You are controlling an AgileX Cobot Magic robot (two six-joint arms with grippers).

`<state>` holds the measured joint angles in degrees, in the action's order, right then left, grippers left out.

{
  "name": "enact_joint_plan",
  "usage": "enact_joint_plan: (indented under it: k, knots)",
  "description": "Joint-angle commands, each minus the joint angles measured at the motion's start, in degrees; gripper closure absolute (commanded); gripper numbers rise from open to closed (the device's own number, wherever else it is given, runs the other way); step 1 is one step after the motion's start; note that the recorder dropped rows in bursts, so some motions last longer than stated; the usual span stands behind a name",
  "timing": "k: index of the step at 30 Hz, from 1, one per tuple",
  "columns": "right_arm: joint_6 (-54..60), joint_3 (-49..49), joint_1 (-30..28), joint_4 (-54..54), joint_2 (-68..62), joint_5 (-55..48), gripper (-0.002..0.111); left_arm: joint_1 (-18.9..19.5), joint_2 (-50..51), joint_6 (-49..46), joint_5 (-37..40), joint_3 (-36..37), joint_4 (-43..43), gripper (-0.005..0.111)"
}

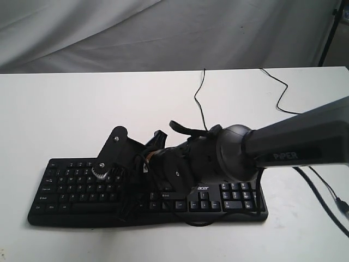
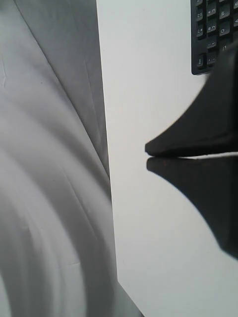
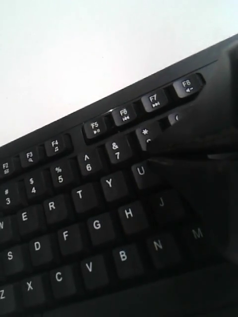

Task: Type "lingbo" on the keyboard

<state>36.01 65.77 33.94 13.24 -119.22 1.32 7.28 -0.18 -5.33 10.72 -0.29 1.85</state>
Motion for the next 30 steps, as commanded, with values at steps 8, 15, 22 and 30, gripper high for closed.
enact_joint_plan:
  k: [8, 15, 22, 30]
  knots:
    - [0.0, 0.3, 1.8, -1.0, 5.1, -3.7, 0.108, -0.2, 0.2, 0.2, -0.2, 0.3, 0.0, 0.106]
    - [0.0, 0.3, 4.8, -1.0, 5.0, -3.7, 0.108, -0.2, 0.2, 0.2, -0.2, 0.3, 0.0, 0.106]
    - [-0.5, 0.3, 4.8, -1.0, 4.0, -3.7, 0.108, -0.2, 0.2, 0.2, -0.2, 0.3, 0.0, 0.106]
    - [-0.5, 0.3, 4.8, -0.6, 1.8, -2.6, 0.108, -0.2, 0.2, 0.2, -0.2, 0.3, 0.0, 0.106]
